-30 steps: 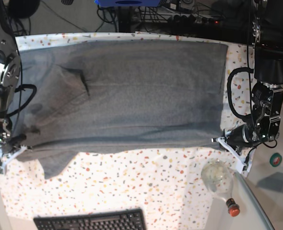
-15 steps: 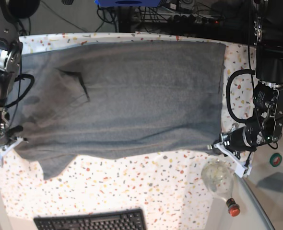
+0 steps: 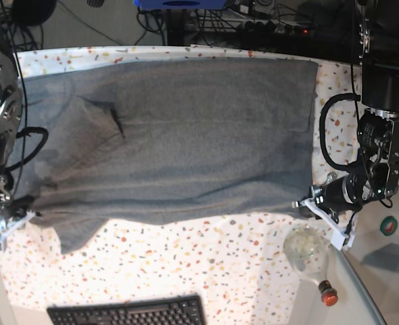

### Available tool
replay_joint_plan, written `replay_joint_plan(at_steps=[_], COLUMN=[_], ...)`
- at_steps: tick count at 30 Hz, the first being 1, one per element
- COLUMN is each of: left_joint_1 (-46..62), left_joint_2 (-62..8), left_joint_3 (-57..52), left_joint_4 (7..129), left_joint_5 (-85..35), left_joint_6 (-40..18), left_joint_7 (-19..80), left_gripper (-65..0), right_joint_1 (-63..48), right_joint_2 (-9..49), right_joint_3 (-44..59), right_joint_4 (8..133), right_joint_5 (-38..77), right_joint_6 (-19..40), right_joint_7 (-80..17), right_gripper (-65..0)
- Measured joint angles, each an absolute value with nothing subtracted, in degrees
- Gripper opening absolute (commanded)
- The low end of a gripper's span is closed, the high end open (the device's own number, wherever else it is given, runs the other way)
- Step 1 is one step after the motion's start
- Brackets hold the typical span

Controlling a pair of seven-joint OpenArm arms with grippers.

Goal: Layout the t-shirt on the table in an organized manner, then fold the t-shirt properly
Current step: 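Pull the grasped edge with the right gripper to smooth the t-shirt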

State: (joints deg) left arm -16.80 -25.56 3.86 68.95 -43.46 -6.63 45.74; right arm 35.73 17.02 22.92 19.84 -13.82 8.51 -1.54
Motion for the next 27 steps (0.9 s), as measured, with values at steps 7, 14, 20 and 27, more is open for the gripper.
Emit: replay_joint_plan(at_steps=[7,14,20,27], left_joint_1=[-15.7,-15.9,-15.9,-15.9], left_joint_2=[-26.2,-27.0,-27.5,-27.5], left_joint_3=[3.9,4.0,4.0,4.0], left_joint_4=[68.9,67.9,67.8,67.8], left_joint_5=[-43.4,-43.5,-43.4,-43.4], left_joint_6=[-6.8,-6.9,-6.8,-6.8], left_joint_7=[45.9,45.8,45.7,45.7], left_gripper=[-65.0,-65.0,-65.0,-65.0], right_joint_1=[36.8,32.6,32.0,28.2], right_joint_2=[17.8,18.2,17.4,17.8], right_joint_3=[23.2,23.3,23.3,23.3], right_joint_4=[10.3,20.6,20.6,20.6], right_joint_5=[-14.0,-14.0,-14.0,-13.8], right_joint_6=[8.4,8.1,8.0,8.0], right_joint_7=[3.3,-4.2,-5.0,-3.9], right_gripper=[-43.1,-42.2,-42.2,-42.8])
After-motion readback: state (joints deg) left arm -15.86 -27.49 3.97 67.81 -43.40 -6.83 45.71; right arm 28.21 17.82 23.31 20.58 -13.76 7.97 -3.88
